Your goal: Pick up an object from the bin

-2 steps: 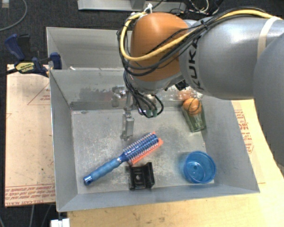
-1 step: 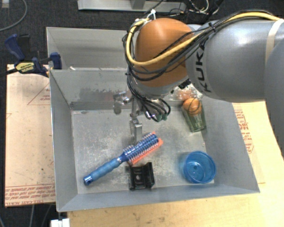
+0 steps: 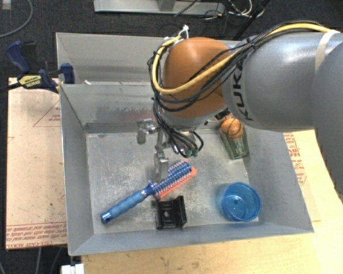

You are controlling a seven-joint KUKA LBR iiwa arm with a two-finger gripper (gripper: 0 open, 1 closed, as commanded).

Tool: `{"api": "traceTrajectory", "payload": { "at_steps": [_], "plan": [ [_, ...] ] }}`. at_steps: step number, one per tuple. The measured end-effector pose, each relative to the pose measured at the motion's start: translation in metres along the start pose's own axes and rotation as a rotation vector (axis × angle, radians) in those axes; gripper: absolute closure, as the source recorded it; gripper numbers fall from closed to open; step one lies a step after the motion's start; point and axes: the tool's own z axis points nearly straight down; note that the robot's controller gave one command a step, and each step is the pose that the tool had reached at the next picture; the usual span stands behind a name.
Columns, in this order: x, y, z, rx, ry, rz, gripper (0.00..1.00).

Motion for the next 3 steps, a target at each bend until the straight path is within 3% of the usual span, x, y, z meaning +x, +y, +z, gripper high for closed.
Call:
{"api": "traceTrajectory", "payload": {
  "at_steps": [1, 2, 3],
  "plan": [
    [0.034, -0.02, 0.052, 0.003, 0.016, 0.004, 0.0],
    [0.086, 0.007, 0.111, -0.002, 0.0, -0.206, 1.0],
    [0.086, 0.007, 0.111, -0.002, 0.0, -0.205, 1.0]
  ]
}}
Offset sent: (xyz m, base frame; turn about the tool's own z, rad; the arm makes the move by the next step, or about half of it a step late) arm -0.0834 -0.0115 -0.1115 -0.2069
